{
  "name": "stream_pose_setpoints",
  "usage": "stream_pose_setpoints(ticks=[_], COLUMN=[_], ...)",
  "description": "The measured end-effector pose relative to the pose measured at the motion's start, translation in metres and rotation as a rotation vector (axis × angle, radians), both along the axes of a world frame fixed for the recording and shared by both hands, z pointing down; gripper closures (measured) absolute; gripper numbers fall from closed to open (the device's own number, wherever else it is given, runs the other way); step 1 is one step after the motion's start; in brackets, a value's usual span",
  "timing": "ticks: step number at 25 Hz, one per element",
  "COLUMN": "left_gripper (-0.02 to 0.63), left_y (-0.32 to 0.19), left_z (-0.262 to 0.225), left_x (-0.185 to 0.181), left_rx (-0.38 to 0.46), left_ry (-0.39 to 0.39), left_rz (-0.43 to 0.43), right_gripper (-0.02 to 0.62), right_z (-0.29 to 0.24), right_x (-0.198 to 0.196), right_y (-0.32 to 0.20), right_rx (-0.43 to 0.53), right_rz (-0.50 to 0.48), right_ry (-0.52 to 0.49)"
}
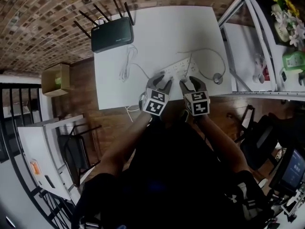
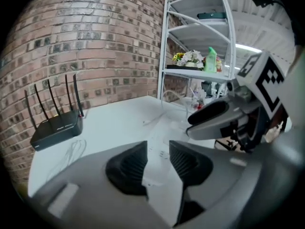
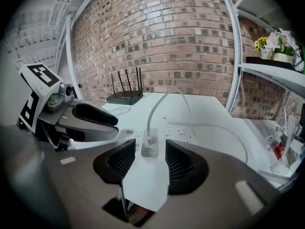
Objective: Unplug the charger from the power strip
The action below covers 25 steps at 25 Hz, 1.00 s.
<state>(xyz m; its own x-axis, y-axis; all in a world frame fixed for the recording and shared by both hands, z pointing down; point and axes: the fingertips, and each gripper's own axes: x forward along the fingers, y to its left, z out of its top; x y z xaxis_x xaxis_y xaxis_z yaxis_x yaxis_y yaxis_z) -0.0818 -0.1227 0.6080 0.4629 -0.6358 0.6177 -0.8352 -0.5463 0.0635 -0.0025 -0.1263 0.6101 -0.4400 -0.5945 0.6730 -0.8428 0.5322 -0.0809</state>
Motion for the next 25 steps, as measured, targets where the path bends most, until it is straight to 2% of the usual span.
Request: stream_pose_setpoints(ticks=[7, 13, 18, 21, 25], left_gripper=[0.446, 0.446, 0.446, 0.446, 0.448], left_y=[-0.014, -0.024, -0.029, -0.028, -0.024], left_z=[0.027, 0.037, 0.043, 0.052, 0.060], left_x=[0.006, 0.012, 0.020, 0.024, 0.024], left_rx=[-0.018, -0.012, -0.019, -0.038, -0.065], left_ry=[-0.085, -0.102, -0.109, -0.125, -0.127], left_rz=[0.028, 0.046, 0.060, 0.080, 0.095], right_gripper=[0.393, 0.400, 0.428, 0.445, 0.448], right_z=[0.025, 0.025, 0.024, 0.021, 0.022], right_x=[-0.009, -0.019, -0.019, -0.020, -0.021], right_y=[-0.007, -0.014, -0.016, -0.015, -0.014], right_rx=[-0.049, -0.066, -0.040, -0.032, -0.041], right_rz=[-0.007, -0.011, -0.038, -0.049, -0.059], right_ry=[0.047, 0.062, 0.121, 0.150, 0.142])
